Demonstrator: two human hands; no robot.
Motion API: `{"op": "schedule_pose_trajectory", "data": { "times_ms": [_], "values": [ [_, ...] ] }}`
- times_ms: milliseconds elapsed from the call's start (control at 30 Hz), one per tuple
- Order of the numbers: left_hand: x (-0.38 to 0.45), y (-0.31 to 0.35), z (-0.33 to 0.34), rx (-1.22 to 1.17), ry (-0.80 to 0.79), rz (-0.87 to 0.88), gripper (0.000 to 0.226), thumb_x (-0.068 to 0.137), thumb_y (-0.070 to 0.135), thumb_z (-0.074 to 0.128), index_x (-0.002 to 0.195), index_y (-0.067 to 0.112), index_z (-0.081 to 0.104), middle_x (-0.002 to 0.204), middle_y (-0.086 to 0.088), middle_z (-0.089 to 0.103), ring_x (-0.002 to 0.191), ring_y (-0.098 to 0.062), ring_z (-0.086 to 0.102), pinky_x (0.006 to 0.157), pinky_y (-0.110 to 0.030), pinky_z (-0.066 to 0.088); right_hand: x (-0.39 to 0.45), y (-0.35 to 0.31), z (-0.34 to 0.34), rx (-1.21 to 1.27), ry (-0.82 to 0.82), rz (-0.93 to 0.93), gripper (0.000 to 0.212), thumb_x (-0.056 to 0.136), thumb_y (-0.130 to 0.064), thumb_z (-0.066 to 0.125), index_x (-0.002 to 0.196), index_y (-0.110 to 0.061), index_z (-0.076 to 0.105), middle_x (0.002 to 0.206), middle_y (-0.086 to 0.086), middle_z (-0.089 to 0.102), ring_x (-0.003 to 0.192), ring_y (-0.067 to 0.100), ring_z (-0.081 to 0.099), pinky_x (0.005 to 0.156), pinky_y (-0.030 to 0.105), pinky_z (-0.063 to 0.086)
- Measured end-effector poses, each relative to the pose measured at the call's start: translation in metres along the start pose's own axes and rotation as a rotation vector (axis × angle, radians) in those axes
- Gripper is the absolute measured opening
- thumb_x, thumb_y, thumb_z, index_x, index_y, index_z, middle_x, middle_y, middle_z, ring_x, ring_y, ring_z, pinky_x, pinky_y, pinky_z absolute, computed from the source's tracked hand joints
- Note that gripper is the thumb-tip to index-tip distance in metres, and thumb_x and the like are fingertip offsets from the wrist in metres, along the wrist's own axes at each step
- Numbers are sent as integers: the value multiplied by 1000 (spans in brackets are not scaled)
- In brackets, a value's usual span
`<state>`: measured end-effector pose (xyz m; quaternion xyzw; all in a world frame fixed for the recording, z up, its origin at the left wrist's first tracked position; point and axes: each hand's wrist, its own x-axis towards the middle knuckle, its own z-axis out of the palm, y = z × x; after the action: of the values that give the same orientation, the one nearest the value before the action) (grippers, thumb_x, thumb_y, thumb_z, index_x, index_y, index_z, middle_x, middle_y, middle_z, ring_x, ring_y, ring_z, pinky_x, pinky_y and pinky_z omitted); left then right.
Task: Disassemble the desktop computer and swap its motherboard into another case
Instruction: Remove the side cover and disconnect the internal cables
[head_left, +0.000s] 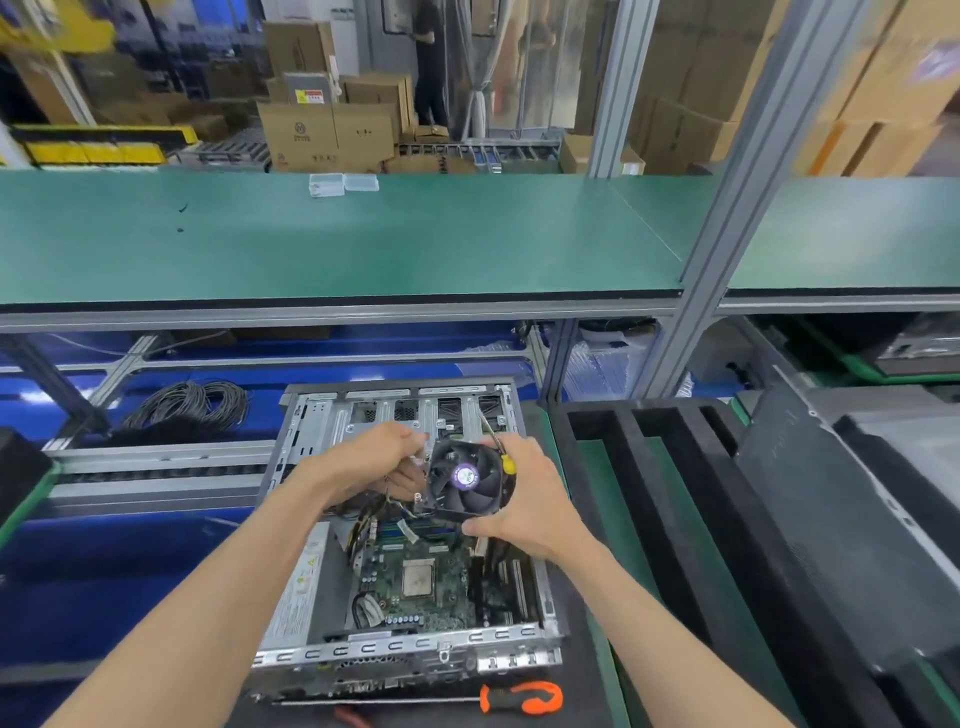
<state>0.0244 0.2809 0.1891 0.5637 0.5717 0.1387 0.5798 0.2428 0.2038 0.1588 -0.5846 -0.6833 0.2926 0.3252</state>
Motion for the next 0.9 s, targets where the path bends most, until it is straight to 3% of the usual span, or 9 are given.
{"op": "schedule_pose_trajectory", "data": {
  "times_ms": [67,133,200,300,400,567,700,767,900],
  "values": [
    [1,21,12,52,38,13,35,105,47,41,116,16,52,97,-11,67,79,-20,69,75,-39,62,1,1,-14,32,54,18,83,49,-38,90,122,-35,51,112,-8,51,104,13,55,92,37,50],
    [6,38,24,52,16,35,46,97,61,48,121,23,48,108,-12,63,86,-21,68,65,-34,58,1,6,-29,70,107,32,82,47,-38,89,121,-33,53,111,-5,53,103,14,56,93,38,50],
    [13,54,38,-7,-51,60,55,86,68,61,118,24,54,111,-14,66,80,-19,67,67,-32,53,0,15,-45,102,156,41,81,48,-32,92,119,-35,54,111,-8,55,104,11,56,93,36,50],
    [25,75,63,-23,-144,81,51,72,60,77,104,21,71,94,-2,75,69,-13,62,75,-35,52,-4,33,-69,154,207,67,79,50,-29,95,116,-44,53,112,-7,58,107,7,54,89,25,48],
    [40,93,94,-4,-140,62,46,73,45,80,104,11,72,91,1,76,83,-16,69,81,-38,59,-7,54,-89,192,232,122,77,49,-32,95,111,-49,52,114,-4,60,110,9,54,86,18,46],
    [72,114,147,53,-19,40,50,73,38,83,101,-2,73,78,-5,71,58,-14,63,61,-28,57,-13,98,-114,256,198,248,81,55,-27,95,124,-40,55,120,2,63,118,21,55,102,42,49],
    [100,119,188,156,91,19,48,56,47,88,77,9,69,67,-2,68,54,-16,62,54,-30,59,-19,133,-129,217,195,339,93,61,-24,93,140,-35,47,131,-11,53,125,14,43,99,31,41],
    [114,116,209,216,157,1,54,51,52,88,78,11,65,69,-1,68,60,-17,65,51,-28,57,-20,149,-137,226,204,389,95,65,-20,91,146,-30,43,135,-12,48,126,12,40,96,28,36],
    [143,108,249,407,252,-53,57,54,59,85,75,14,56,80,-3,66,82,-23,67,64,-29,53,-24,179,-153,272,227,494,75,81,-4,72,148,-23,43,130,-6,50,118,16,46,91,27,37]
  ]
}}
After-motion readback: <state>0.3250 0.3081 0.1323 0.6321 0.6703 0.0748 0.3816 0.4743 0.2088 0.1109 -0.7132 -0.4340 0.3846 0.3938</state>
